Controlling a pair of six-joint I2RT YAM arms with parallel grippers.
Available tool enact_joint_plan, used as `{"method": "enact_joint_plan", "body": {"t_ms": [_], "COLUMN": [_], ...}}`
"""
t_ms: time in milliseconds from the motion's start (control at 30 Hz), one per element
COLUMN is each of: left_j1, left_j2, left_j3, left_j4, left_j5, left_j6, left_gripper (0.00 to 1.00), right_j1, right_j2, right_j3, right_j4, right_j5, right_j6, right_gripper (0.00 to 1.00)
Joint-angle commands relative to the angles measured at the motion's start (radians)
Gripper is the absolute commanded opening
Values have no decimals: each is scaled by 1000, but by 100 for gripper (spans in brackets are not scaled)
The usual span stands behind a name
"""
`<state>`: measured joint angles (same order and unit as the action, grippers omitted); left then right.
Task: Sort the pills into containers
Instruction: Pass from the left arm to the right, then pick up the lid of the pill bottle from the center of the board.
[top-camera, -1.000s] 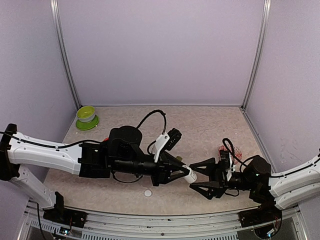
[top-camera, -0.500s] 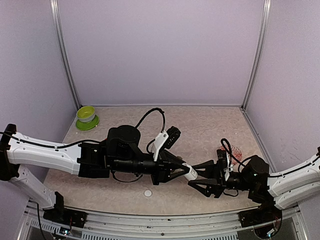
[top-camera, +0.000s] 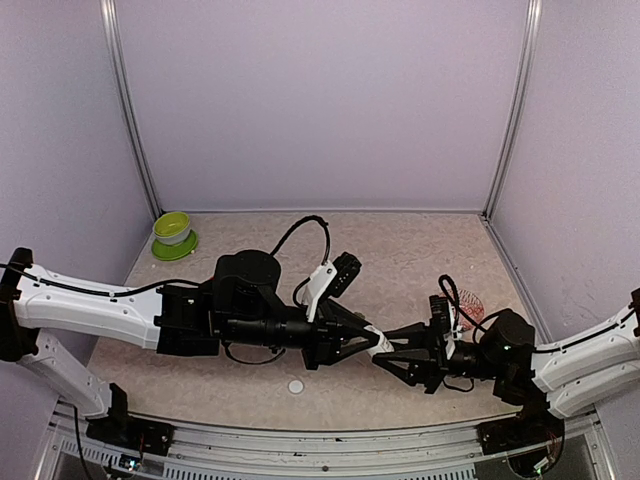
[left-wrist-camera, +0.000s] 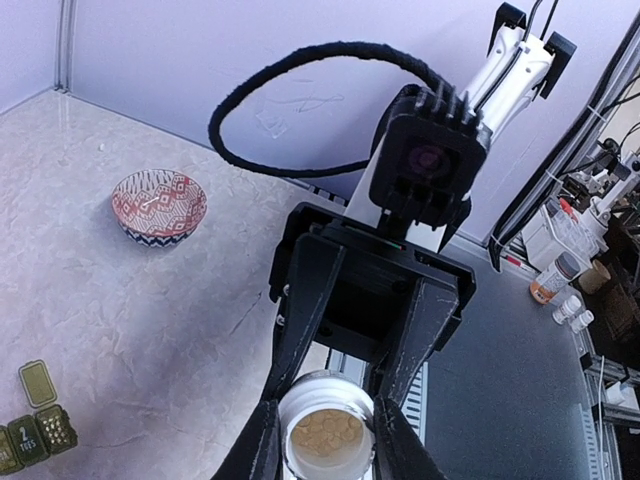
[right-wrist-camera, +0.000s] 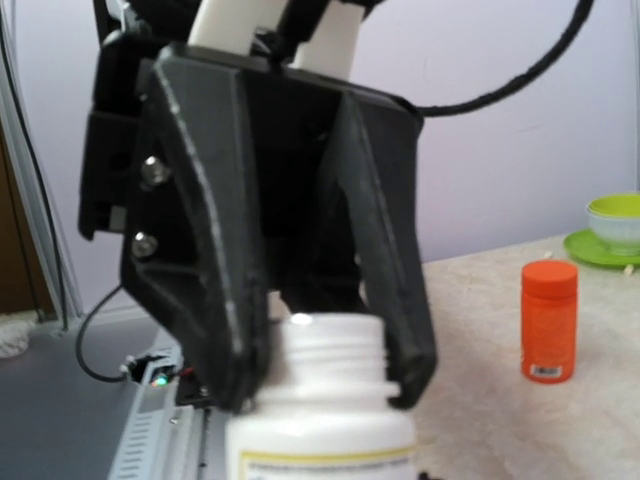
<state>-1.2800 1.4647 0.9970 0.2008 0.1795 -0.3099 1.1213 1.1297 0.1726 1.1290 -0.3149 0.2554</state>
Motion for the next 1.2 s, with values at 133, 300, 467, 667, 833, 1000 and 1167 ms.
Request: {"method": "enact_joint_plan", "body": {"t_ms": [133, 300, 467, 667, 833, 1000, 1167], "left_j1": [-4, -1, 8, 27, 42, 43, 38], "left_j2": [-13, -48, -108, -131, -49, 51, 97], "left_j3": [-26, -50, -98, -147, -131, -120, -109], "left_j4": [21, -39, -115, -212, -361, -445, -507], "left_j5": [-40, -124, -204, -255, -305, -321, -361], "left_j6": [-8, -20, -36, -53, -99, -139, -169], "left_gripper": [56, 92, 99, 99, 99, 91, 81], "right_j1": [-6, -6, -6, -6, -5, -6, -6], "right_j2": [4, -45, -137, -255, -334, -347, -296], "right_j3": [24, 2, -12, -35, -51, -48, -35], "right_j4": [34, -10, -129, -283, -371, -398, -374], "right_j5": [-17, 27, 99, 225, 274, 257, 224], "right_j6": [12, 10, -11, -26, -29, -32, -30], "right_gripper": [21, 21, 21, 21, 20, 20, 20]}}
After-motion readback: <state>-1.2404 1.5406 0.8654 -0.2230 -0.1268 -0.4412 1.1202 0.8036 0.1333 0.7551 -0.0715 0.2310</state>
